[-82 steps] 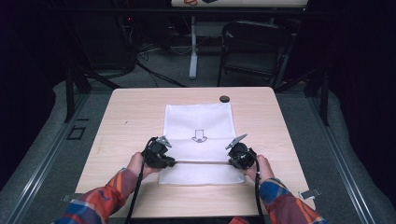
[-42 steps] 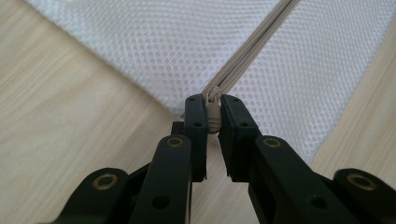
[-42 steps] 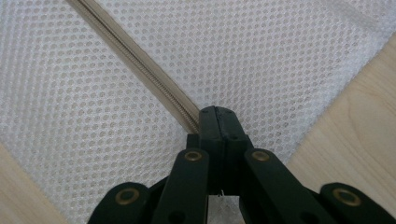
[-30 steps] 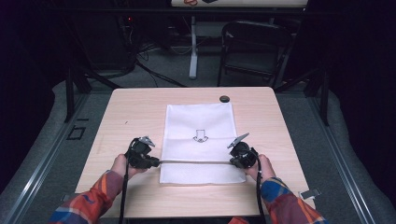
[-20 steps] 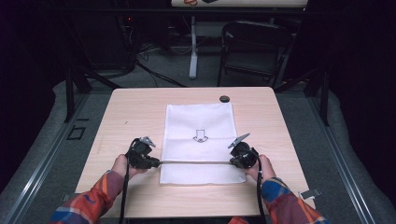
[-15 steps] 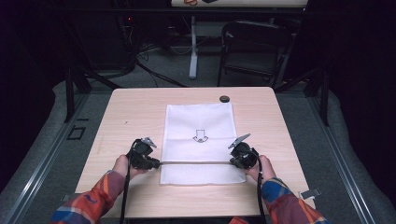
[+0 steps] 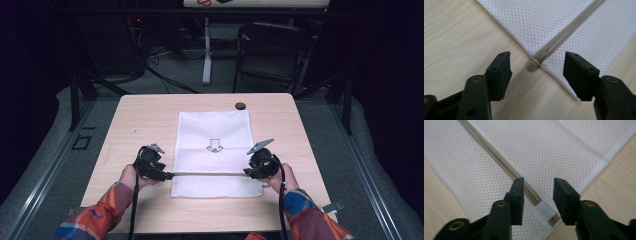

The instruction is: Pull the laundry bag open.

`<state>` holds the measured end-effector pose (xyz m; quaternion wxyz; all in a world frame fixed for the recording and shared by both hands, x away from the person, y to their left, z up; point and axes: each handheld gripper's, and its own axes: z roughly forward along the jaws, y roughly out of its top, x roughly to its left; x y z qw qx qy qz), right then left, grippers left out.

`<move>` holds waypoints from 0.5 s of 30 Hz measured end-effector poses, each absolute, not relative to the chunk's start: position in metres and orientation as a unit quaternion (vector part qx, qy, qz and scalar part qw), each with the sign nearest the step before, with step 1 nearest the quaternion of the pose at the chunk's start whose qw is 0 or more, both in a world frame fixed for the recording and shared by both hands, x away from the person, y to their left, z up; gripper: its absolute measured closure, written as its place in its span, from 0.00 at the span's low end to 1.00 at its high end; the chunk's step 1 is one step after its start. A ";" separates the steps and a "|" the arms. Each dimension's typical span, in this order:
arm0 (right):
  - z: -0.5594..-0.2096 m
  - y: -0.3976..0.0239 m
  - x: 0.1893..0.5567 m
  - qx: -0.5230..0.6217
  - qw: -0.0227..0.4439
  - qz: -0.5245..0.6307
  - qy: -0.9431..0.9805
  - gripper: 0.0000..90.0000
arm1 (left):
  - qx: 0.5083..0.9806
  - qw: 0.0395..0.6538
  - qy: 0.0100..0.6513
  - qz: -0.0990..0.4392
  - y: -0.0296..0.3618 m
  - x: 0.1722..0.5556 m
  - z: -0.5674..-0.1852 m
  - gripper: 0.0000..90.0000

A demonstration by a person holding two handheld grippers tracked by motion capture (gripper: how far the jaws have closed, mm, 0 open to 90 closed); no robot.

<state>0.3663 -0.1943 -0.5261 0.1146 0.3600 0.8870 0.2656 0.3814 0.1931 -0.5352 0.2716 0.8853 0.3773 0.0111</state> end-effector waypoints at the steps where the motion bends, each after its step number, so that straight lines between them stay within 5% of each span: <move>1: -0.523 -0.196 0.365 0.359 0.119 0.265 0.887 0.60 | 0.884 0.275 0.378 0.011 0.194 0.381 -0.533 0.39; 10: -0.495 -0.215 0.351 0.394 0.118 0.270 0.871 0.21 | 0.870 0.290 0.398 0.029 0.204 0.372 -0.522 0.17; 15: -0.488 -0.230 0.340 0.417 0.117 0.291 0.853 0.16 | 0.854 0.307 0.418 0.037 0.214 0.362 -0.516 0.14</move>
